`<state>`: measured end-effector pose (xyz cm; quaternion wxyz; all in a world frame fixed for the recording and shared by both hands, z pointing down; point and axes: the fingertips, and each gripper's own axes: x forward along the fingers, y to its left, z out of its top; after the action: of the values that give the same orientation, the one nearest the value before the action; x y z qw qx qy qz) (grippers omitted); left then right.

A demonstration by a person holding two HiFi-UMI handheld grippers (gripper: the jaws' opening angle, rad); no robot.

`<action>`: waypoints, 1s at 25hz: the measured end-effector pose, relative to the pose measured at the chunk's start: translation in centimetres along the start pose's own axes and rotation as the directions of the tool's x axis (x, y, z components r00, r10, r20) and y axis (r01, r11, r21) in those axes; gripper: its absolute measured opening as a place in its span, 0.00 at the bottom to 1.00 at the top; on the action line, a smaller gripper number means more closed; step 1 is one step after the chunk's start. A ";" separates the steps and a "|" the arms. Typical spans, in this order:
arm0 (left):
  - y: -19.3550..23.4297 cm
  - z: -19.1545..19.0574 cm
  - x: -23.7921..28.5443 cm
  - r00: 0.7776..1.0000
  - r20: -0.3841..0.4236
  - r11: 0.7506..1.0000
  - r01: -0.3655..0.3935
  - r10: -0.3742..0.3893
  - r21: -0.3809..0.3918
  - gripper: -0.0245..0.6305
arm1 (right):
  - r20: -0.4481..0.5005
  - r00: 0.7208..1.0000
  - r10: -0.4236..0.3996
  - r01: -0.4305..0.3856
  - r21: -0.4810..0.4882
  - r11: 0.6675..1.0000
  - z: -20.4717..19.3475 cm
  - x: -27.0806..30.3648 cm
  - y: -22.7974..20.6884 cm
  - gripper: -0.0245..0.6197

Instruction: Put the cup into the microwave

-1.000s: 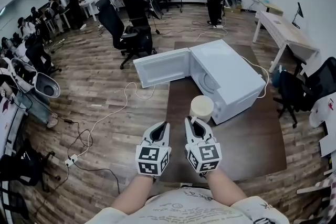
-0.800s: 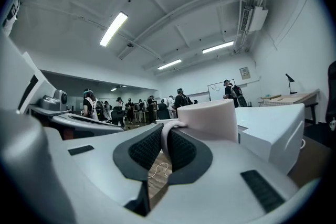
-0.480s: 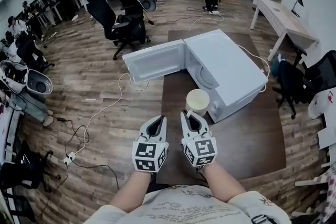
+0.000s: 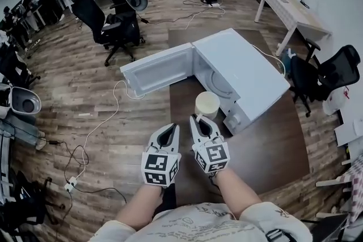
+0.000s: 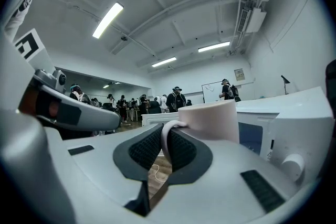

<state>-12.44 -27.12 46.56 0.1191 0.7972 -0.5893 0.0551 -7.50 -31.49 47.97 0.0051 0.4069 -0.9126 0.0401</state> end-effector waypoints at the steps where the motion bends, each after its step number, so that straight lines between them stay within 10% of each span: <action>1: 0.5 0.1 0.3 1.000 -0.001 1.000 0.008 -0.008 -0.001 0.06 | -0.001 1.000 -0.008 0.008 0.000 1.000 -0.4 0.7 -0.2 0.09; 25: 7.8 -3.5 8.7 0.982 -0.125 0.988 0.147 -0.141 0.041 0.06 | -0.022 0.969 -0.248 0.248 -0.003 0.969 -7.1 13.4 -13.0 0.08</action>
<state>-17.06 -36.42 52.87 0.1386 0.8356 -0.5201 0.1099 -6.93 -49.58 56.47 0.0200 0.5172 -0.8545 0.0436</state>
